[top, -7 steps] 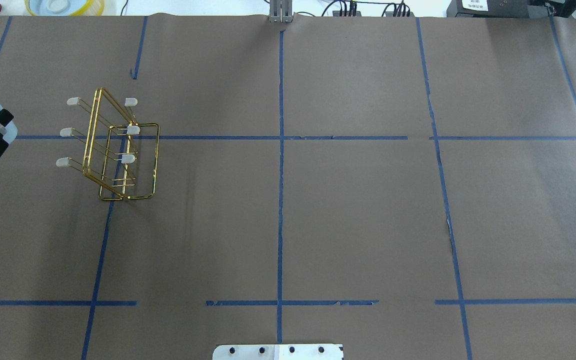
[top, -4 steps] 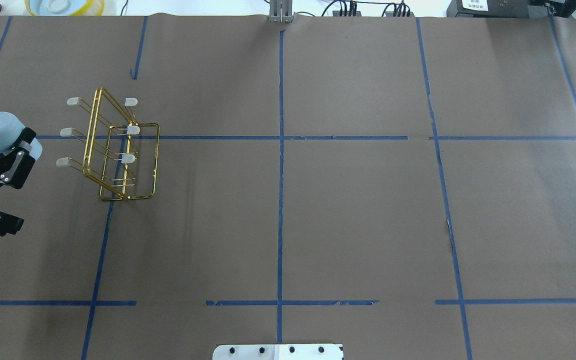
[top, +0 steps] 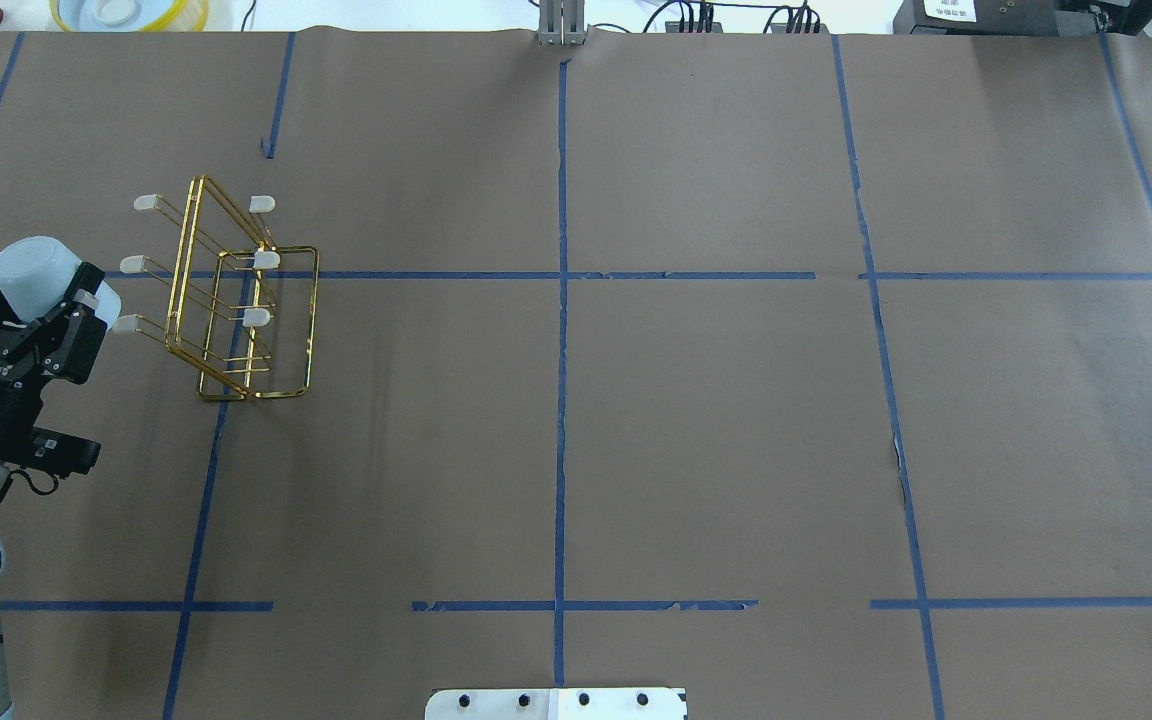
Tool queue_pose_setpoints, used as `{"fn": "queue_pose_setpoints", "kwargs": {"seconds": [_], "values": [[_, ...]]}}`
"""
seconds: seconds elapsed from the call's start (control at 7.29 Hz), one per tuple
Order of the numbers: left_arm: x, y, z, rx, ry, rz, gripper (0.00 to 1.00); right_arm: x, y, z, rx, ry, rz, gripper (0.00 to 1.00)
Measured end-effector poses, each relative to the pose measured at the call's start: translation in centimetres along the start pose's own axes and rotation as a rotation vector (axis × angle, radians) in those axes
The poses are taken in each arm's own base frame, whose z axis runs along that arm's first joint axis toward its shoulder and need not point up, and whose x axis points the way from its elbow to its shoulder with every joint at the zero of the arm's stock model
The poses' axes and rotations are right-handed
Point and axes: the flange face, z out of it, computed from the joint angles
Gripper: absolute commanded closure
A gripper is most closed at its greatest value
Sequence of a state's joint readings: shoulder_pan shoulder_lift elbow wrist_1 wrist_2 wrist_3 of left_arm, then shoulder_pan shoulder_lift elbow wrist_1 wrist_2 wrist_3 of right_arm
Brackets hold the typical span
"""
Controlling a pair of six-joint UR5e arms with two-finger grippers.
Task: Hang cup on cup holder
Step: 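Carry the cup with the left gripper toward the gold rack's pegs, then push the cup onto a rack peg with the left gripper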
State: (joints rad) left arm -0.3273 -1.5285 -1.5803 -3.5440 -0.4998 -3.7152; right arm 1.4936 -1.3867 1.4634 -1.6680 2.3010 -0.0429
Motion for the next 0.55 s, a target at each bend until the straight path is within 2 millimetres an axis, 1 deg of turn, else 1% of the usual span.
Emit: {"fn": "queue_pose_setpoints", "kwargs": {"seconds": [0.27,0.55], "values": [[-0.9,-0.9,0.6,-0.002,0.0,-0.004,1.0,0.0,0.0,0.0,0.001,0.0,0.0,0.0],[-0.7,-1.8,0.8,0.004,0.003,0.007,1.0,0.0,0.0,0.0,0.001,0.0,0.0,0.0]]}}
